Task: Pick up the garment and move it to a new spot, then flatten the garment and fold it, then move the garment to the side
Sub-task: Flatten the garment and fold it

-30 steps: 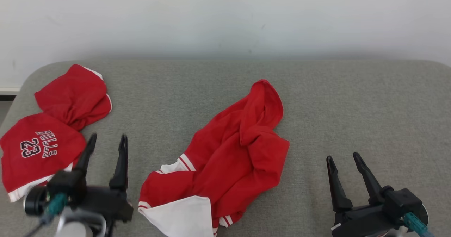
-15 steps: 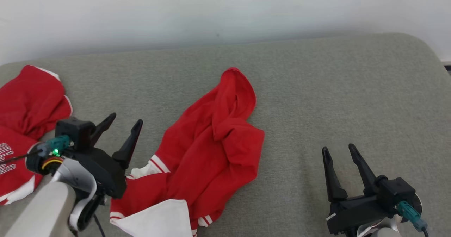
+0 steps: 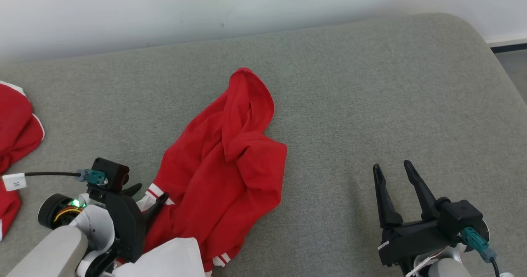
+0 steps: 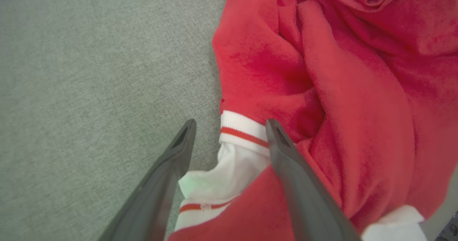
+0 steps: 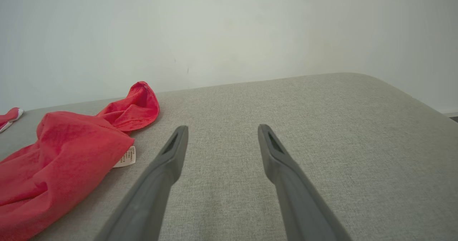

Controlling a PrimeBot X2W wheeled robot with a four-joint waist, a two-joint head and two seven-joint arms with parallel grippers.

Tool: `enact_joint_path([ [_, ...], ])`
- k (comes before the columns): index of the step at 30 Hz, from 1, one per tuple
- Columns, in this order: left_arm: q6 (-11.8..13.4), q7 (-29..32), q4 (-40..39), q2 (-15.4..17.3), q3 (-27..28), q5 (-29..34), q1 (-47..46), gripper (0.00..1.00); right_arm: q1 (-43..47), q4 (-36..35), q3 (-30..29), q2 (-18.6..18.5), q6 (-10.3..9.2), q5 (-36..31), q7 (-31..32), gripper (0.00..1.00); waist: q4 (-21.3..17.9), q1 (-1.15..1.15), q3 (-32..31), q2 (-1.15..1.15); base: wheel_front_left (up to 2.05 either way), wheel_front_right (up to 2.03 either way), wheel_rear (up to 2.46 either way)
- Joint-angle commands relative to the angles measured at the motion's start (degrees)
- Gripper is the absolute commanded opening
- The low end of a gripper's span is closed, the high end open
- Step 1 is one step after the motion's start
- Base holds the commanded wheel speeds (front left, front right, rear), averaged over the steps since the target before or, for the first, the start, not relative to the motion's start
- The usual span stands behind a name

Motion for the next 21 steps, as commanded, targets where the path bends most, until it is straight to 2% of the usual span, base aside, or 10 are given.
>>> enact_joint_path([
  [1,0.07,-0.03,0.64,0.13,-0.51,-0.4,-0.98,1.0,-0.3,0.0,-0.05,0.17,-0.13,0.07,-0.03,1.0,-0.52,-0.01,0.56,0.0,0.0,0.0,0.0],
  [4,0.07,-0.32,2.89,-0.11,-2.32,0.43,-1.7,1.0,-0.45,0.01,-0.19,0.08,-0.13,0.18,-0.03,1.0,-0.73,-0.01,0.92,0.0,0.0,0.0,0.0],
  [5,0.07,0.03,3.65,-0.28,-2.91,0.29,-1.86,0.89,-0.51,0.01,-0.16,0.07,-0.13,0.21,-0.03,1.0,-0.79,-0.01,0.98,0.0,0.0,0.0,0.0],
  [6,0.07,-0.06,4.15,-0.33,-3.7,0.54,-2.28,0.37,-0.52,-0.01,-0.25,0.04,-0.13,0.21,-0.03,1.0,-0.81,-0.01,1.06,0.0,0.0,0.0,0.0],
  [7,0.08,-0.08,4.67,-0.44,-4.33,0.65,-2.65,0.0,-0.54,-0.08,-0.33,0.01,-0.13,0.19,-0.03,1.0,-0.81,-0.01,1.11,0.0,0.0,0.0,0.0],
  [12,0.12,-1.61,6.53,-0.57,-6.13,1.97,-6.27,0.0,-0.2,-0.53,-1.2,-0.07,-0.13,-0.22,-0.03,1.0,0.14,-0.01,0.94,0.0,0.0,0.0,0.0],
  [18,0.11,-8.5,9.63,-1.54,-6.03,6.19,-15.78,0.0,-0.77,-0.66,-1.6,-0.54,-0.13,-0.63,-0.03,1.0,1.36,-0.01,0.56,0.0,0.0,0.0,0.0],
  [21,0.11,-10.63,11.32,-2.46,-5.89,6.33,-21.27,0.0,-1.54,-0.59,-1.41,-0.78,-0.13,-0.58,-0.03,1.0,1.37,-0.01,0.74,0.0,0.0,0.0,0.0],
])
